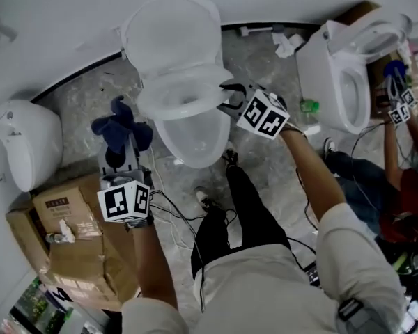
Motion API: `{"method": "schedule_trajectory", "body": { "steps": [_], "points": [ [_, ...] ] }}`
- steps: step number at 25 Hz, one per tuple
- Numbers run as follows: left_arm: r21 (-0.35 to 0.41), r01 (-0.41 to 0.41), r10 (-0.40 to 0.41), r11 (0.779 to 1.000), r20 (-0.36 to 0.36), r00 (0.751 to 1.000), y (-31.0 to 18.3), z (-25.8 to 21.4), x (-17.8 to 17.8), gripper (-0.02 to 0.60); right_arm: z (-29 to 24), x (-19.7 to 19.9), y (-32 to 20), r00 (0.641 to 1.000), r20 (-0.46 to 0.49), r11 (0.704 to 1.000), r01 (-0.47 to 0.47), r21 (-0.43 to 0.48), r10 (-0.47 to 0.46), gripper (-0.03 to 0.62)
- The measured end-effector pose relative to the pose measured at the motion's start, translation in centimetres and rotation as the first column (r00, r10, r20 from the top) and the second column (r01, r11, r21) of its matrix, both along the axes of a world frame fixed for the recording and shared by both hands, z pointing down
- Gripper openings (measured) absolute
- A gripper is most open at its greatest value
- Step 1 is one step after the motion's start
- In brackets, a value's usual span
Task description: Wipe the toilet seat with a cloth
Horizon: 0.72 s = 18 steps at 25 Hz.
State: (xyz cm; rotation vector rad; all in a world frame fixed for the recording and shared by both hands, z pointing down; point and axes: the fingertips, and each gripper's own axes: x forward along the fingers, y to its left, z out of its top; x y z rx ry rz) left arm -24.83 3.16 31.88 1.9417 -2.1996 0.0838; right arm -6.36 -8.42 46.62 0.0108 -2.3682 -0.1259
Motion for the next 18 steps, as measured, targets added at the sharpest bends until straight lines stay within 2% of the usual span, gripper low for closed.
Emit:
{"method": "schedule_trajectory", "body": {
  "steps": [3,8,12,18],
  "points": [
    [-0.003,-0.007,0.007,1.0,-0.001,1.0,1.9,0.2,0.3,0.037,1.7,1.3,3.0,0.997,-0.06,0.995,0.059,0.085,-0.054,0.201],
    [-0.036,-0.013,0.013,0.999,0.019,1.0,4.7,1.6,1.1,0.037,3.9,2.4,6.4,0.995,-0.07,0.996,0.071,0.052,-0.068,0.219],
    [-0.061,-0.024,0.023,0.998,-0.013,1.0,5.9,2.5,2.2,0.037,5.4,3.3,8.4,0.984,-0.14,0.99,0.118,0.072,-0.107,0.221],
    [-0.075,-0.04,0.036,0.996,-0.052,0.998,6.4,3.9,3.5,0.037,7.2,5.1,11.5,0.97,-0.19,0.988,0.142,-0.058,-0.151,0.221]
  ]
}}
